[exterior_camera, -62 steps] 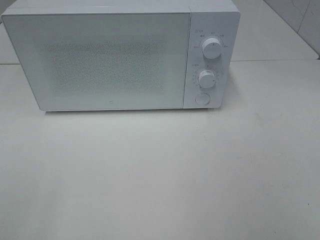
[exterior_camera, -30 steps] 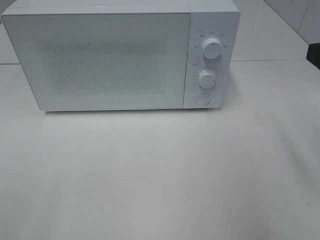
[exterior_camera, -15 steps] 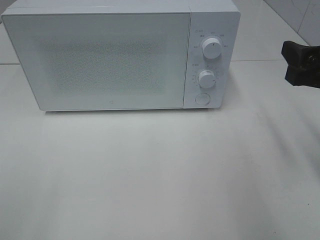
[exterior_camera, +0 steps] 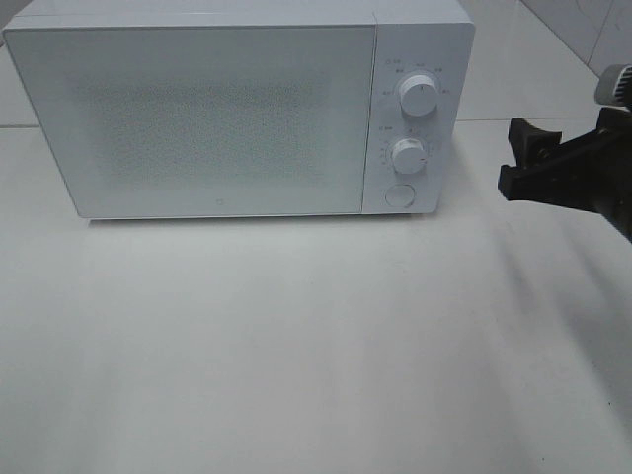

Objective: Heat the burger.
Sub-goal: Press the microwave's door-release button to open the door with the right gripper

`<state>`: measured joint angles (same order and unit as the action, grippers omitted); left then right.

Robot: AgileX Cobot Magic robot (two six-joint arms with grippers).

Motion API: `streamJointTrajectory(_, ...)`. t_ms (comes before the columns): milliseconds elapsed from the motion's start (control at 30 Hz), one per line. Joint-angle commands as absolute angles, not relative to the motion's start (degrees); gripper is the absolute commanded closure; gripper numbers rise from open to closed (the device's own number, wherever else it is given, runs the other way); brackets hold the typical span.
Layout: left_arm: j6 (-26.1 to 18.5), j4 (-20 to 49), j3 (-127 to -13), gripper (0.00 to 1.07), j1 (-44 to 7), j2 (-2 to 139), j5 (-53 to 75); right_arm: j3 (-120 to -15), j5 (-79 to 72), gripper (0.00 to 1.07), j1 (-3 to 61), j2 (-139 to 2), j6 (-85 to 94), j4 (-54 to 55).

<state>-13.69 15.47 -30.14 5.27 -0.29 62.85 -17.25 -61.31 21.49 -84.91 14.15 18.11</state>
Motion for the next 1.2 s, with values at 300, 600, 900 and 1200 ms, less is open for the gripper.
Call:
streamJointTrajectory(300, -13.35, 15.64, -30.02, 0.13, 5.39, -1.38, 62.22, -17.42, -69.79, 0.31, 34.26, -95.51, 15.30, 29.28)
streamJointTrajectory(600, -13.35, 15.58, -30.02, 0.13, 5.39, -1.38, 62.22, -21.14, -69.56, 0.32, 41.48, -99.64, 15.18, 34.95)
streamJointTrajectory(900, -13.35, 15.58, -30.02, 0.13, 5.39, -1.38, 62.22, -22.98, -67.67, 0.33, 41.83, -101.36, 9.74, 34.89)
streamJointTrajectory(1200, -13.35, 15.58, -30.02, 0.13, 5.39, -1.38, 62.22, -22.98, -66.58, 0.44, 41.83, -101.47, -8.37, 34.89)
